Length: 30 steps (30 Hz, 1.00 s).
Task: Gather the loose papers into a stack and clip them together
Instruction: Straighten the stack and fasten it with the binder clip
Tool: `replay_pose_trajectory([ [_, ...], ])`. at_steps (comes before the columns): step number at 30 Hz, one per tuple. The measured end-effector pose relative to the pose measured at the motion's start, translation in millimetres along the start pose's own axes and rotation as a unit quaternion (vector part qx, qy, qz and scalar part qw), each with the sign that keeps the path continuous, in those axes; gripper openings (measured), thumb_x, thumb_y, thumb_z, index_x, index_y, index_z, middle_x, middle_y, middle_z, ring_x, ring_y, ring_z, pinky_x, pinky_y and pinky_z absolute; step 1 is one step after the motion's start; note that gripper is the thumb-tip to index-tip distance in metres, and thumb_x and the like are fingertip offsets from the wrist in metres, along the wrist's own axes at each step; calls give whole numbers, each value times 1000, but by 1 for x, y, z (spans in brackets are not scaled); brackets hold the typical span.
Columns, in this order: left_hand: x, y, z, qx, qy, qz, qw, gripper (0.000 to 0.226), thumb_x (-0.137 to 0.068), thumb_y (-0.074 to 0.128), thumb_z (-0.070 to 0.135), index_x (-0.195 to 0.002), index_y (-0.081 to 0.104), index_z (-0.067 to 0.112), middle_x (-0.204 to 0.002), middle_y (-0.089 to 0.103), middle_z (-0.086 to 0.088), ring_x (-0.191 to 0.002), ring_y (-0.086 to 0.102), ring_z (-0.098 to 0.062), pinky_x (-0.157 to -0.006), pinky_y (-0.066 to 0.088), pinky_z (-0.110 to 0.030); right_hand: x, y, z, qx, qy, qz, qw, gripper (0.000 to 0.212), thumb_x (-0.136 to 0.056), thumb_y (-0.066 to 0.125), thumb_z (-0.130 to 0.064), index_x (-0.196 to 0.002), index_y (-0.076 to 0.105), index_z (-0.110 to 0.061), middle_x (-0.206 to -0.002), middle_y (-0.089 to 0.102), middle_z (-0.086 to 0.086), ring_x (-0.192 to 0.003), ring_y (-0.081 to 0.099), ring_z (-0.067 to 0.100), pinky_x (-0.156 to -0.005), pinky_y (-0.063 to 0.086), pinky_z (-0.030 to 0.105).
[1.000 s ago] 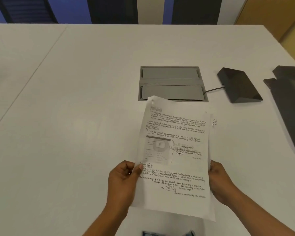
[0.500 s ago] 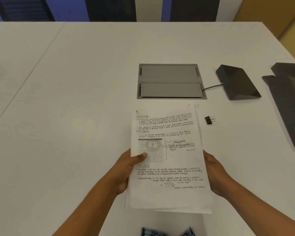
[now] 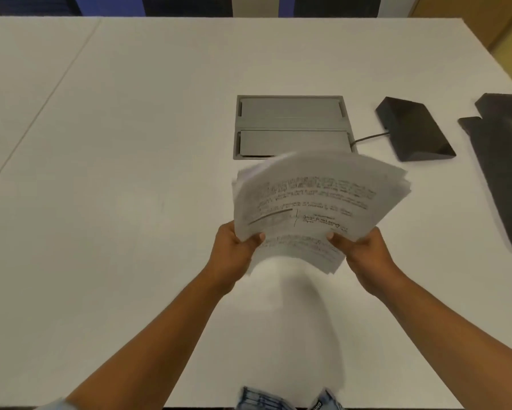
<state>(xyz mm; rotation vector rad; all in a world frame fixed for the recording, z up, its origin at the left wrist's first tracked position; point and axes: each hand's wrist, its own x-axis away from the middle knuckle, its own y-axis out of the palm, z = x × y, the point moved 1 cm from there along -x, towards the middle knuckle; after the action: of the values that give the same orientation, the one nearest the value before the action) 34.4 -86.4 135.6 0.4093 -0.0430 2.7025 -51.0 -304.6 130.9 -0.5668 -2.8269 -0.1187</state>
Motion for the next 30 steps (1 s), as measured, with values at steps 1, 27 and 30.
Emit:
replay_pose_trajectory([
  [1,-1,0,0,-11,25,4,1000,41,-91,62,-3,-110,71,32,-113,74,-1,-107,70,-22,-90,59,-45,-2,1,-3,14,-13,-1,1000,39,-87,67,-3,-106,70,-37,-117,72,1,-111,66,22,-89,56,42],
  [27,-2,2,19,-57,121,-4,991,22,-97,60,20,-101,72,39,-95,77,10,-90,72,-10,-76,60,-28,-8,-12,0,107,-32,-8,994,52,-77,76,-33,-126,59,-32,-126,68,-10,-118,62,12,-97,52,37],
  [30,-3,2,19,-11,96,74,993,16,-96,61,21,-91,74,30,-89,76,-8,-85,73,-27,-77,62,-45,3,-15,22,146,108,96,979,109,-65,75,-56,-154,14,-37,-160,20,-16,-145,24,14,-116,28,43],
])
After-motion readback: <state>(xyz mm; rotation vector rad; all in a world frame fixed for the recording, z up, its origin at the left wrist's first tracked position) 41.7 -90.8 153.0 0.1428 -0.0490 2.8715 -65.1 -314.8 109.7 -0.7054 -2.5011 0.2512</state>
